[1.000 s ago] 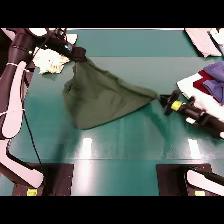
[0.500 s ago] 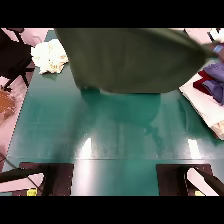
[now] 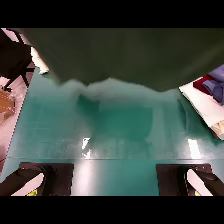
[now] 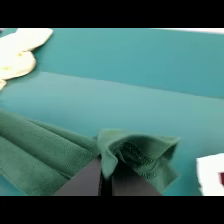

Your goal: Fold the shirts.

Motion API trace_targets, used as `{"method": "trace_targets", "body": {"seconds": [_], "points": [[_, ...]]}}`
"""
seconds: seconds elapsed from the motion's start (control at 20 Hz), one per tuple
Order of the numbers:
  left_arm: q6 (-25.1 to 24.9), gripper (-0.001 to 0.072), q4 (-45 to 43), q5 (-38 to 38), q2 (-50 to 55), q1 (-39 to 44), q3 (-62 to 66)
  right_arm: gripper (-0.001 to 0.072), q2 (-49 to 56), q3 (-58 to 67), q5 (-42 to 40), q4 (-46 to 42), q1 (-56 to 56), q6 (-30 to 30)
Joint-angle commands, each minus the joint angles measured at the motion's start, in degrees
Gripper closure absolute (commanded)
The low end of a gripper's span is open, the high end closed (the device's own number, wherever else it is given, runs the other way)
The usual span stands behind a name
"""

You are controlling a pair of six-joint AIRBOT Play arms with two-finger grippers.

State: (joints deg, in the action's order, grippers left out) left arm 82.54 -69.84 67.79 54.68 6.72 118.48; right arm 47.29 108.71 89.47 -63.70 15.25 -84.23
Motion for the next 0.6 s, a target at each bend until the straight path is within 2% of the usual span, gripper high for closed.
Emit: {"method": "trace_targets", "body": {"seconds": [0.0,0.2,0.35,0.45,0.55], "points": [[2.80,0.0684,-1.22,5.66,-5.18,-0.04,0.02,0.0692,-5.92,2.49,3.76,-10.19,-1.88,-1.99],[6.03,0.0685,-3.19,13.00,-5.97,-0.04,-0.74,0.0693,-6.16,0.85,8.13,-11.13,2.29,-2.80],[7.26,0.0685,-3.72,14.88,-4.22,-0.04,-10.56,0.0693,-0.74,-10.08,13.16,-4.74,5.46,-2.78],[7.50,0.0684,-1.55,12.37,-1.77,-0.04,-21.97,0.0693,3.85,-21.24,8.61,-3.82,3.91,-2.10],[7.06,0.0683,3.39,3.78,1.33,-0.04,-35.45,0.0693,10.71,-32.39,-0.28,-3.74,0.48,0.44]]}}
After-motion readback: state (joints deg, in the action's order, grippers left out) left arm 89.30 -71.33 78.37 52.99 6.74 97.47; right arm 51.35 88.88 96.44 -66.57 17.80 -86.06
